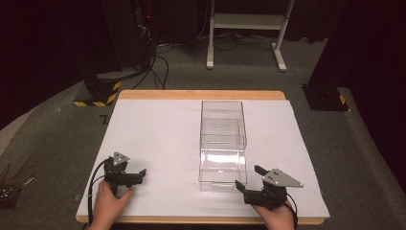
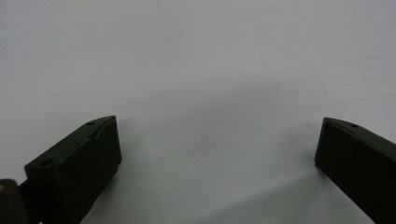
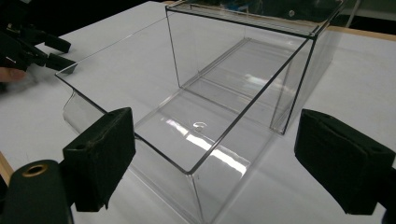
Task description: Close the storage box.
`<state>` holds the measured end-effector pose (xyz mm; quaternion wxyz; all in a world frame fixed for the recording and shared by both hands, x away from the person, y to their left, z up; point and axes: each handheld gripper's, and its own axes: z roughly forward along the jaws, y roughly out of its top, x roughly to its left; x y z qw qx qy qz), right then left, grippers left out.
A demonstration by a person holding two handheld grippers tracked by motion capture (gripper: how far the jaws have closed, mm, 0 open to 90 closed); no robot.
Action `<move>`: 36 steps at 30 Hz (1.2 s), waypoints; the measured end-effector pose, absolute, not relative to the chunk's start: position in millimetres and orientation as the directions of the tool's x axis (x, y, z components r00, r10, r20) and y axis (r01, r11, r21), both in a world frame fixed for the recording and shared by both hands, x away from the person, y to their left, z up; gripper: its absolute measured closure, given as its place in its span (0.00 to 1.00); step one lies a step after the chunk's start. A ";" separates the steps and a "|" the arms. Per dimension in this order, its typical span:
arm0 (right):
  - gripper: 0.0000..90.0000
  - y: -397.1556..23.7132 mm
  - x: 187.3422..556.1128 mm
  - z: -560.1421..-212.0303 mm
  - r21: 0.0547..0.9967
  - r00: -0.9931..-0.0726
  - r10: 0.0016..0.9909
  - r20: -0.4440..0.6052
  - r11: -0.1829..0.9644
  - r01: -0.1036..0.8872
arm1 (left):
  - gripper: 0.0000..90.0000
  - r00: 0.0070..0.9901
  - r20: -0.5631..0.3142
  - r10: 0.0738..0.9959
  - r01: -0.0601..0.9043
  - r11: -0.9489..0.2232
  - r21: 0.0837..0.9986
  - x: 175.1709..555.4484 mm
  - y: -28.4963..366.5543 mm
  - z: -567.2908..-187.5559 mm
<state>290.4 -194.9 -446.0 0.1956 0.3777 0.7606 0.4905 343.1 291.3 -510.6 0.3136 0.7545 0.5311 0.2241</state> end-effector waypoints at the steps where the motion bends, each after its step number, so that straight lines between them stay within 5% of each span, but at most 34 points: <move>1: 0.14 -195.1 289.6 -446.6 0.893 -0.637 0.767 0.071 0.236 0.384 | 0.01 0.335 0.005 0.942 0.661 -0.239 0.711 343.1 291.2 -510.6; 36: 0.16 -191.8 295.0 -459.5 0.880 -0.625 0.778 0.066 0.250 0.404 | 0.01 0.336 0.005 0.942 0.661 -0.239 0.711 343.1 291.3 -510.6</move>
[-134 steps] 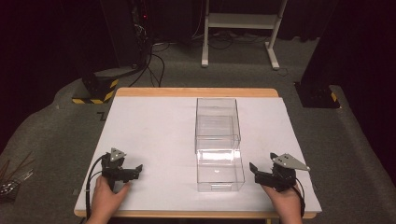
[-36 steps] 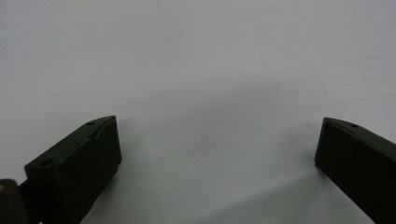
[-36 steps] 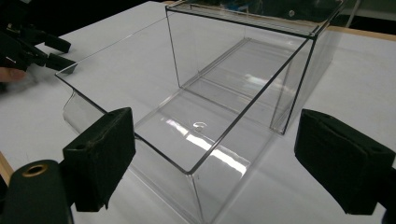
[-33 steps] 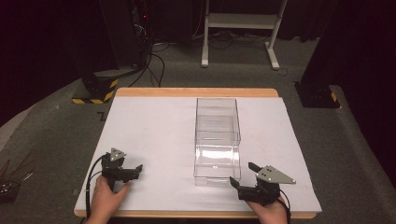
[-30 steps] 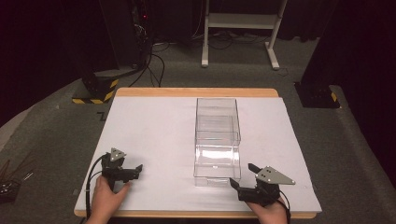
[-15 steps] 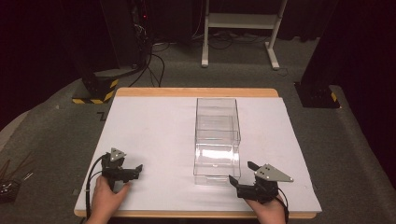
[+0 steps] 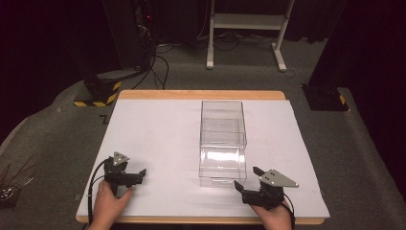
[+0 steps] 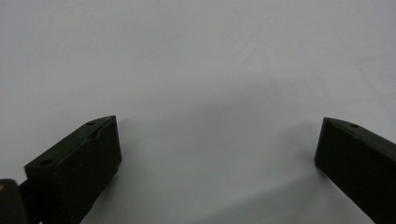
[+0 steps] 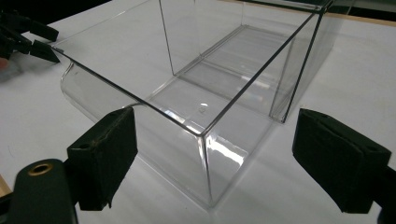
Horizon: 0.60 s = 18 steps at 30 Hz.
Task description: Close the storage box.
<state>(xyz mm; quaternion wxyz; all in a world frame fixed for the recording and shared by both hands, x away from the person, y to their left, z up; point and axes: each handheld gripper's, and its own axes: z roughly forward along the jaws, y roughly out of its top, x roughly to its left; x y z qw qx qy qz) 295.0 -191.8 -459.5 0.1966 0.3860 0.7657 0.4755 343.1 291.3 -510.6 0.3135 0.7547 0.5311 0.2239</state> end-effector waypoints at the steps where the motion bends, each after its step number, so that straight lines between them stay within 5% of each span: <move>1: 0.16 -191.4 294.6 -460.4 0.877 -0.622 0.780 0.068 0.251 0.410 | 0.01 0.336 0.005 0.942 0.661 -0.239 0.711 343.2 291.3 -510.6; 18: 0.15 -186.8 301.8 -464.3 0.869 -0.608 0.791 0.062 0.257 0.423 | 0.01 0.335 0.005 0.942 0.661 -0.239 0.711 343.2 291.2 -510.6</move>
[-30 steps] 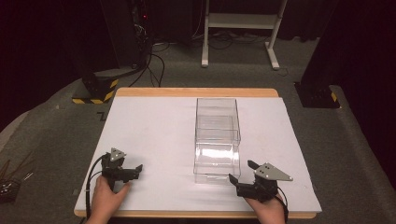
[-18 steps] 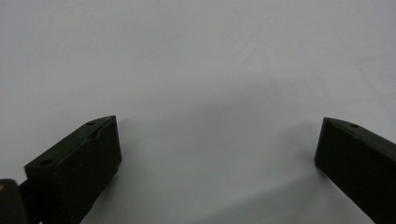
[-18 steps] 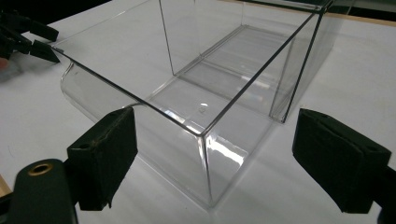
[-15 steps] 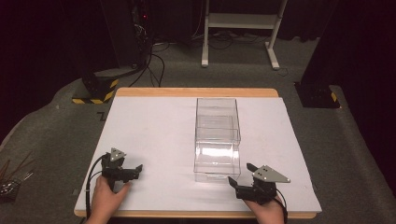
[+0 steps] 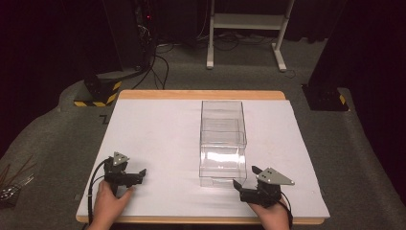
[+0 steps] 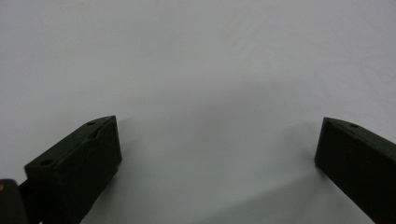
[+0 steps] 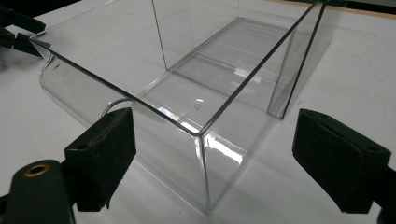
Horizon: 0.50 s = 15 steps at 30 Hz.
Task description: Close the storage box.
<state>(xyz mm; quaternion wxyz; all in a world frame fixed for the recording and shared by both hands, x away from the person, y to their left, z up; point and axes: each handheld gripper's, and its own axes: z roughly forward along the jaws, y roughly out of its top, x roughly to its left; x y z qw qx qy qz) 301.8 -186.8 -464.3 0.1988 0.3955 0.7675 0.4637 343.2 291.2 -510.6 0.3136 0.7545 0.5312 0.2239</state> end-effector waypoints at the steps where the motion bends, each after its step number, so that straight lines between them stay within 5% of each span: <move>1: 0.15 -186.9 302.1 -464.3 0.868 -0.608 0.792 0.062 0.258 0.424 | 0.01 0.335 0.005 0.942 0.661 -0.239 0.711 343.2 291.3 -510.6; 15: 0.13 -182.7 307.8 -464.3 0.866 -0.605 0.794 0.055 0.264 0.424 | 0.01 0.336 0.006 0.942 0.662 -0.240 0.710 343.2 291.3 -510.5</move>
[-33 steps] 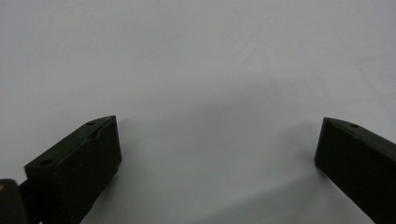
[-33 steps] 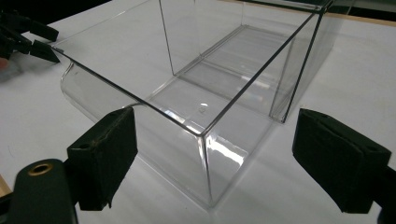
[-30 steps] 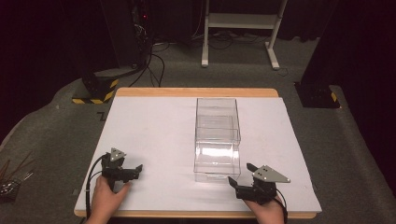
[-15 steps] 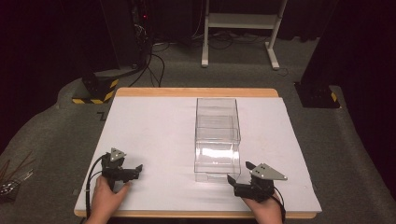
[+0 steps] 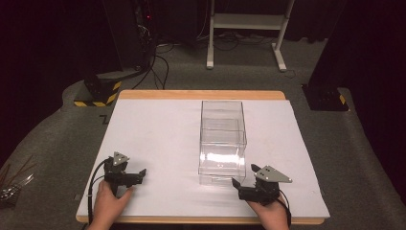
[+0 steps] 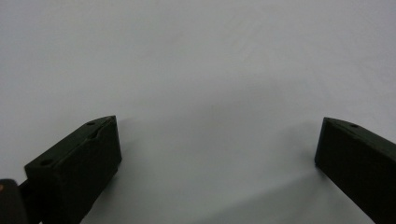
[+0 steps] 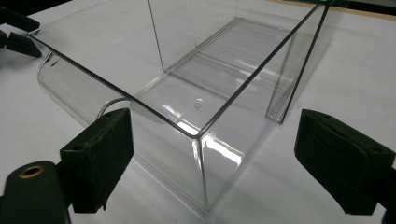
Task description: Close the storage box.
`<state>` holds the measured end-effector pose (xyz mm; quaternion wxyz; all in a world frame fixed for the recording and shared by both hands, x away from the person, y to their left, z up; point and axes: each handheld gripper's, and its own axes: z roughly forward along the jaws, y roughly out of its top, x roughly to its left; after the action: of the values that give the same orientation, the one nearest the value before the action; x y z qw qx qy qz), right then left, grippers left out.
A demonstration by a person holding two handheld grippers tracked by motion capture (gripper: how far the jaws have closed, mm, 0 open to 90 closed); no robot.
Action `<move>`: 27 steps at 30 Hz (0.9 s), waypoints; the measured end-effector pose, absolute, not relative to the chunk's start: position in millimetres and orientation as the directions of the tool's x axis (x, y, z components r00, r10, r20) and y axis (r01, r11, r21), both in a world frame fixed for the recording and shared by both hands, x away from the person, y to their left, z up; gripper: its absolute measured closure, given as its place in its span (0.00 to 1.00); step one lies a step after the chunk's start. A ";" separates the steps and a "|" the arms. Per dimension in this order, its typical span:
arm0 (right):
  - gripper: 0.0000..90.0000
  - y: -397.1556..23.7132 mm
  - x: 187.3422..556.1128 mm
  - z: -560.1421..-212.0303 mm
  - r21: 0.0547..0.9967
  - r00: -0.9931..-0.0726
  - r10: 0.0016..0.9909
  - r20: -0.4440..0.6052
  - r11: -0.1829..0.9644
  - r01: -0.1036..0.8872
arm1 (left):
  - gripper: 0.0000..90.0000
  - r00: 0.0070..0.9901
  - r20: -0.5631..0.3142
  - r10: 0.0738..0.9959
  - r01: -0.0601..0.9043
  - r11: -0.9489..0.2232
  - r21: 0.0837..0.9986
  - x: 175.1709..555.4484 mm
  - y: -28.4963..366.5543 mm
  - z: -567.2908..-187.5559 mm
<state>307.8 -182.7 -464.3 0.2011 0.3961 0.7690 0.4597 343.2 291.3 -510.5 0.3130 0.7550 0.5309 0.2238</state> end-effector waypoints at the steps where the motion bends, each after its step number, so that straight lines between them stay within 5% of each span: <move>1: 0.13 -182.6 308.4 -464.8 0.866 -0.606 0.794 0.052 0.266 0.423 | 0.01 0.339 0.010 0.941 0.662 -0.246 0.708 343.2 291.7 -510.3; 27: 0.11 -180.0 326.3 -462.8 0.860 -0.585 0.811 0.037 0.272 0.431 | 0.01 0.339 0.008 0.941 0.662 -0.245 0.708 343.1 291.7 -510.3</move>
<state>326.3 -180.0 -462.8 0.2115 0.4037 0.7690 0.4482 343.1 291.7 -510.3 0.3115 0.7567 0.5296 0.2235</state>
